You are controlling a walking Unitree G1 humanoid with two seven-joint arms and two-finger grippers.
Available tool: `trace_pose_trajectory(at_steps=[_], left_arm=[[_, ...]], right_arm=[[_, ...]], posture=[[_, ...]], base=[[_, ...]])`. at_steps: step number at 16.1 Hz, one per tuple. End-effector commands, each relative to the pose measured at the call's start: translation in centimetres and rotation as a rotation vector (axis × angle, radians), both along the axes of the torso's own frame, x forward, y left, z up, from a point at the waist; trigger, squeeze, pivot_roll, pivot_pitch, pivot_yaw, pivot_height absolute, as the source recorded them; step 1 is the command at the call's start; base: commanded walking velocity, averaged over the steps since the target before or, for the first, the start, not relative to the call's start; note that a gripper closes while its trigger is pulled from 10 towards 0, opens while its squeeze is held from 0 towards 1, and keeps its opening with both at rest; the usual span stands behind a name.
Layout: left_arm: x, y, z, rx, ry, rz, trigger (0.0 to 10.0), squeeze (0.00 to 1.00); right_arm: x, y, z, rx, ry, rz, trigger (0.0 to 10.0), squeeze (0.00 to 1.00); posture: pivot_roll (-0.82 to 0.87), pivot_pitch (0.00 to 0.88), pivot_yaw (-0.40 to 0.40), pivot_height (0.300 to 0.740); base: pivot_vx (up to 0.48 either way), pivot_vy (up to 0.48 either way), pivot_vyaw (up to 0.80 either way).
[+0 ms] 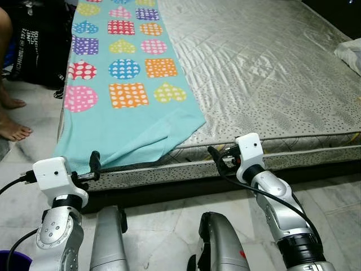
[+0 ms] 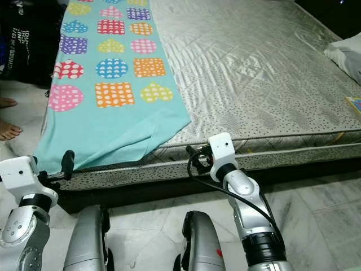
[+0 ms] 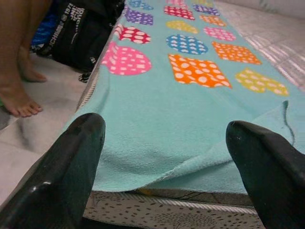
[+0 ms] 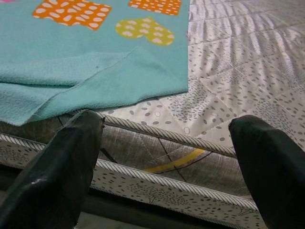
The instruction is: Clean up the room
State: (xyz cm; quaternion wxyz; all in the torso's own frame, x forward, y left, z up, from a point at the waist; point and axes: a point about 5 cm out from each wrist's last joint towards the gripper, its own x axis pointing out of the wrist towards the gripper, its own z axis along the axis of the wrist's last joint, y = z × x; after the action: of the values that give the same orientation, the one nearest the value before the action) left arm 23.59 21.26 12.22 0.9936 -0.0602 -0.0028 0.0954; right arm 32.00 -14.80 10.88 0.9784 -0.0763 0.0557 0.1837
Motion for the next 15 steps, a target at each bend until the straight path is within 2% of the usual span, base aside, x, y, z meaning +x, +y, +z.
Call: trace_pose_trajectory(at_steps=[1,5,15], left_arm=[[-0.15,-0.38,0.41,-0.001,-0.021,-0.019,10.0,0.0],[-0.11,-0.61,0.58,-0.008,-0.033,-0.039,10.0,0.0],[0.08,-0.79,0.61,-0.014,-0.035,-0.056,10.0,0.0]], right_arm=[[-0.12,-0.15,0.35,-0.025,-0.028,0.021,10.0,0.0],[-0.19,0.09,0.4,-0.013,-0.032,0.029,10.0,0.0],[-0.08,0.08,0.34,-0.011,-0.036,0.032,10.0,0.0]], posture=[[0.06,0.174,-0.125,0.545],[0.06,0.172,-0.124,0.545],[0.06,0.159,-0.121,0.545]], base=[[0.0,0.0,0.0],[0.262,0.0,0.64],[0.309,0.0,0.0]])
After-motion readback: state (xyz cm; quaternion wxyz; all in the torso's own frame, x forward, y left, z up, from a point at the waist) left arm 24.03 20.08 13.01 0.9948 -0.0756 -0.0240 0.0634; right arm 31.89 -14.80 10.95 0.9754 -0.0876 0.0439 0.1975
